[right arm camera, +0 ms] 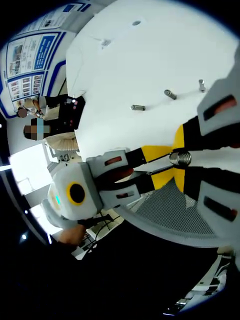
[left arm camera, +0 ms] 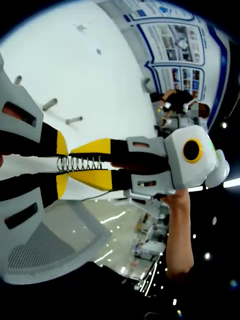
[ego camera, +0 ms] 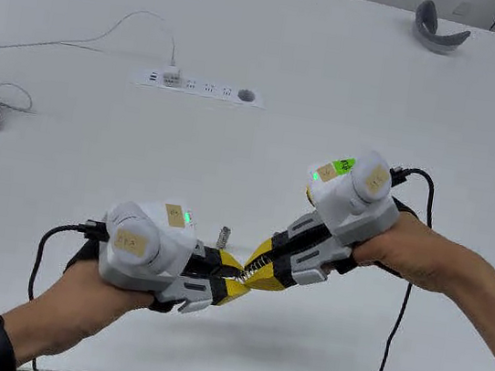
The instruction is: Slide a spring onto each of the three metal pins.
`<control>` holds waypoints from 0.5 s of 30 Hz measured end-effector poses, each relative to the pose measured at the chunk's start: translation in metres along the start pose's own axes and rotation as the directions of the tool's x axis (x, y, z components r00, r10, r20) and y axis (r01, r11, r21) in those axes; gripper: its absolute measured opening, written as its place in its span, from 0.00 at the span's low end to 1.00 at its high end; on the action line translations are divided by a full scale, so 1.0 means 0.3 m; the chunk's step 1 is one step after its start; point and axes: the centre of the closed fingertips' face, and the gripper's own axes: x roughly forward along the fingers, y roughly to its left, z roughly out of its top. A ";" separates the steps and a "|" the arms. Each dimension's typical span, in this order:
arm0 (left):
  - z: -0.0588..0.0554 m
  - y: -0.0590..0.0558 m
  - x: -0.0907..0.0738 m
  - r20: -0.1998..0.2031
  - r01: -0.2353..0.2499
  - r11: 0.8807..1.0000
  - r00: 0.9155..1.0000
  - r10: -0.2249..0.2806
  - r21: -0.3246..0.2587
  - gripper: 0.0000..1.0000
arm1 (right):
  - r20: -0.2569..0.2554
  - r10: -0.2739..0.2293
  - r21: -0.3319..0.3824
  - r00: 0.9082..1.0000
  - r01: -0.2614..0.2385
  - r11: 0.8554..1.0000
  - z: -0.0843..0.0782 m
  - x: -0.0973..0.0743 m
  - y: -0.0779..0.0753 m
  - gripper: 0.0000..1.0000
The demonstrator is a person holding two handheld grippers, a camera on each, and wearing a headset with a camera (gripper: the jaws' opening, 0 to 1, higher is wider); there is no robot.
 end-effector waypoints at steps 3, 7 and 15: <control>-0.006 -0.004 0.006 -0.011 0.005 1.000 1.000 -0.005 0.017 0.11 | 0.000 -0.007 0.004 1.000 0.007 1.000 -0.006 0.004 0.000 0.13; -0.019 -0.013 0.012 -0.026 0.009 1.000 1.000 -0.009 0.024 0.12 | 0.007 -0.016 0.020 1.000 0.016 1.000 -0.014 0.004 0.001 0.13; -0.067 -0.013 0.005 -0.047 -0.010 1.000 0.999 0.010 -0.003 0.19 | 0.026 -0.064 0.052 0.998 0.063 0.997 -0.043 -0.025 -0.020 0.13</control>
